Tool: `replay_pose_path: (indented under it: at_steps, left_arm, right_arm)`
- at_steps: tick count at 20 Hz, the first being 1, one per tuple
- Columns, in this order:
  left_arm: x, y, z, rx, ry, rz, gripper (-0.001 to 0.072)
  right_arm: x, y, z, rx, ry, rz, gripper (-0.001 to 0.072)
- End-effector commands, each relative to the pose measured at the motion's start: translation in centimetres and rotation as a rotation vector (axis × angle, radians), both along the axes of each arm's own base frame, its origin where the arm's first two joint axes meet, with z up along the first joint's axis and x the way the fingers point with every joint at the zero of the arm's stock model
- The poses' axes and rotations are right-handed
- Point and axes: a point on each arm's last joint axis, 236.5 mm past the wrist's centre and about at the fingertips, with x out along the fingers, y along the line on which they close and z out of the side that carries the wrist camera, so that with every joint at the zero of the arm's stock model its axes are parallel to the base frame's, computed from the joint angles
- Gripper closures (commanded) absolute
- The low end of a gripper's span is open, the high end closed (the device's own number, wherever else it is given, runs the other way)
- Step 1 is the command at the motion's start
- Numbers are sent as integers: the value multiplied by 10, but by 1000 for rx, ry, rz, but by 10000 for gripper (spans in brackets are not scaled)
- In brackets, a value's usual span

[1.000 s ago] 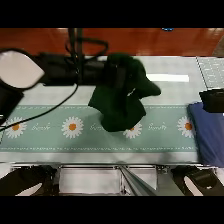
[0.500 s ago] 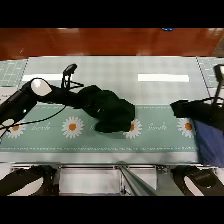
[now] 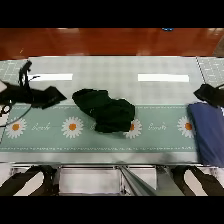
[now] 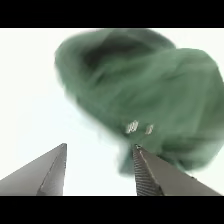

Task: Fold the shirts.

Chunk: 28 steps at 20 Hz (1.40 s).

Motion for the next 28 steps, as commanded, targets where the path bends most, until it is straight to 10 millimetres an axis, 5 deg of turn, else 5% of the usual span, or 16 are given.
replay_pose_path:
  at_steps: [1,4,10,15,21,22,23,24,28]
  left_arm:
    - [-65,-63,-29,-367,117,-17,202]
    - [-93,-99,-67,-402,147,-4,202]
    - [-66,-122,-95,-274,53,51,202]
    - [-50,-157,-104,-271,99,-7,202]
    - [-19,-173,-102,-283,94,-19,205]
    - [-21,-177,-101,-295,107,-37,265]
    - [-24,-180,-98,-303,95,-88,565]
    - [-25,-181,-95,-299,55,-146,676]
    - [-25,-173,-84,-345,66,-165,676]
  right_arm:
    - [-21,11,-60,238,52,-64,309]
    - [-25,65,-87,362,77,76,309]
    - [-17,109,-108,363,126,187,309]
    - [-18,124,-123,371,166,214,309]
    - [-19,124,-126,367,171,221,309]
    - [-19,124,-127,370,175,225,309]
    - [-19,126,-131,379,185,224,309]
    - [-18,129,-133,398,187,226,309]
    - [-5,160,-138,504,191,288,309]
